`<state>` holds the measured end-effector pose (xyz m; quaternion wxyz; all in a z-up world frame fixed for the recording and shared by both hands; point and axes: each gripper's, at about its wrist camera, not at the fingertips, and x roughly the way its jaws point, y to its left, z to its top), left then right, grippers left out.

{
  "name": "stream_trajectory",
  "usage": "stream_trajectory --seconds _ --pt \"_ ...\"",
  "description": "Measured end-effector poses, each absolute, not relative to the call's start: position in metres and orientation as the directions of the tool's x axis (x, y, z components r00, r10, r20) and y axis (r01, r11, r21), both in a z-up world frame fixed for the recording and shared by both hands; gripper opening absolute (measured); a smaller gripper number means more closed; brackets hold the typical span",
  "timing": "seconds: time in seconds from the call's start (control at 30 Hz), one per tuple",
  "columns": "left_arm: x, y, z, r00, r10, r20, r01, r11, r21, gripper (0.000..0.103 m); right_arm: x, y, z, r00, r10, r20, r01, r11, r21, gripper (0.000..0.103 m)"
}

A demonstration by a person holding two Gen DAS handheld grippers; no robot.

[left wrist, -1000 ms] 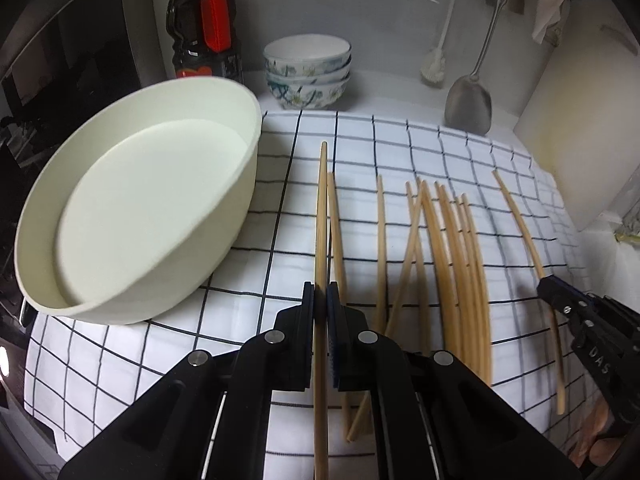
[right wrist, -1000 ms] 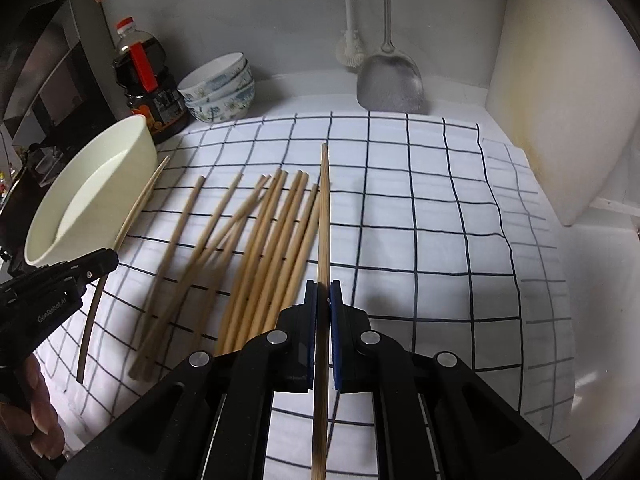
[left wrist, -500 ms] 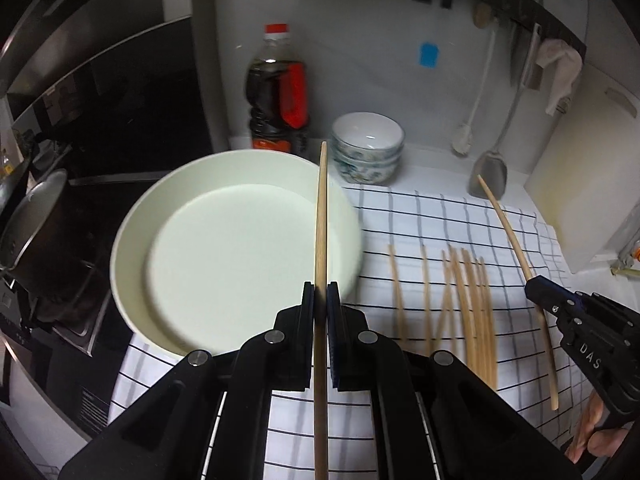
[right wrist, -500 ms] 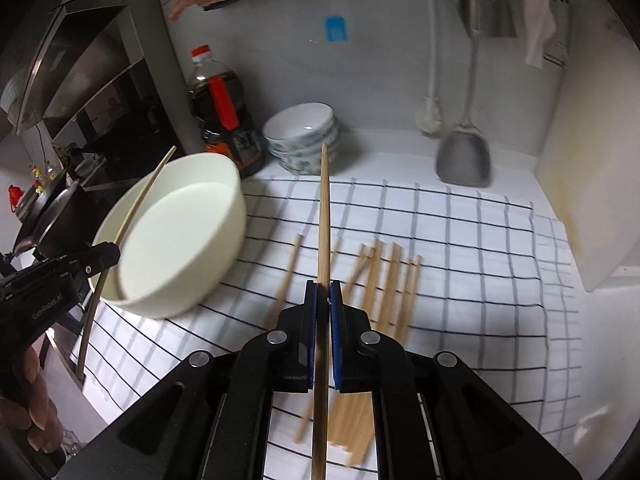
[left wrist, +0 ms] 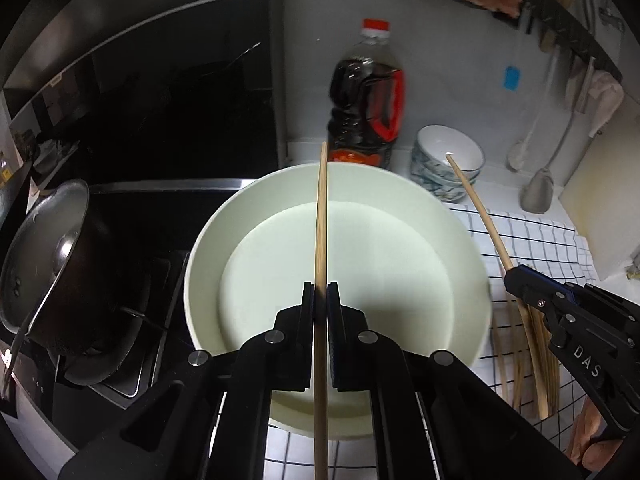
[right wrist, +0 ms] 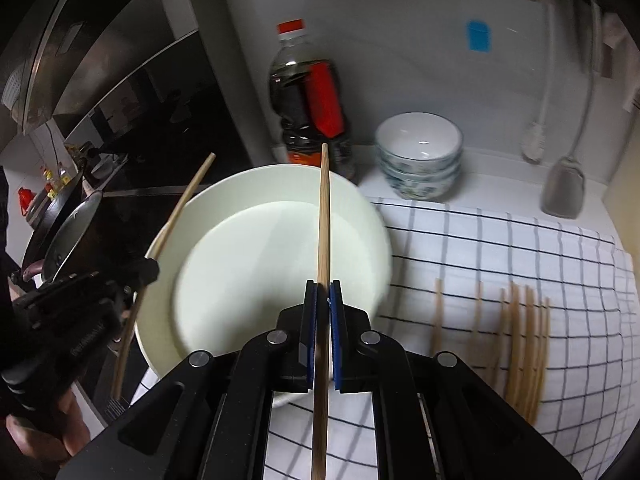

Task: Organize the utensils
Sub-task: 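Lift both held chopsticks and carry them over the white bowl, then open the left tool over the bowl while the right tool releases its chopstick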

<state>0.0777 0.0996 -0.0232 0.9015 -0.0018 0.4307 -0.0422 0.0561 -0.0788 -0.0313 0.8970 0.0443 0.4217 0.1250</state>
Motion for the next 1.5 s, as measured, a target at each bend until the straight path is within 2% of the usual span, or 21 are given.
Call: stream_trajectory --seconds 0.5,0.97,1.23,1.3,1.37,1.4,1.5 --pt "0.116 0.123 -0.057 0.554 -0.048 -0.831 -0.023 0.997 -0.073 0.007 0.125 -0.018 -0.060 0.464 0.358 -0.810 -0.318 0.921 0.225 0.006" --pt "0.145 0.113 -0.089 0.461 -0.039 -0.886 -0.028 0.998 -0.059 0.007 0.159 -0.016 -0.101 0.354 0.345 -0.869 -0.284 0.925 0.252 0.006" --pt "0.146 0.120 -0.092 0.453 -0.014 -0.891 -0.056 0.997 -0.045 0.009 0.160 -0.018 -0.104 0.352 0.335 -0.874 -0.281 0.929 0.243 0.006" --pt "0.145 0.121 -0.091 0.455 -0.006 -0.891 -0.066 0.997 -0.040 0.022 0.159 -0.019 -0.103 0.354 0.336 -0.873 -0.281 0.928 0.243 0.010" --pt "0.143 0.124 -0.088 0.463 0.006 -0.887 -0.080 0.996 -0.035 0.065 0.157 -0.021 -0.101 0.364 0.325 -0.873 -0.279 0.932 0.231 0.021" --pt "0.141 0.125 -0.085 0.477 0.011 -0.879 -0.087 0.996 -0.034 0.069 0.156 -0.023 -0.099 0.373 0.320 -0.871 -0.278 0.934 0.225 0.025" --pt "0.136 0.129 -0.078 0.493 0.021 -0.870 -0.094 0.995 -0.030 0.071 0.153 -0.029 -0.093 0.393 0.308 -0.867 -0.265 0.940 0.214 0.026"
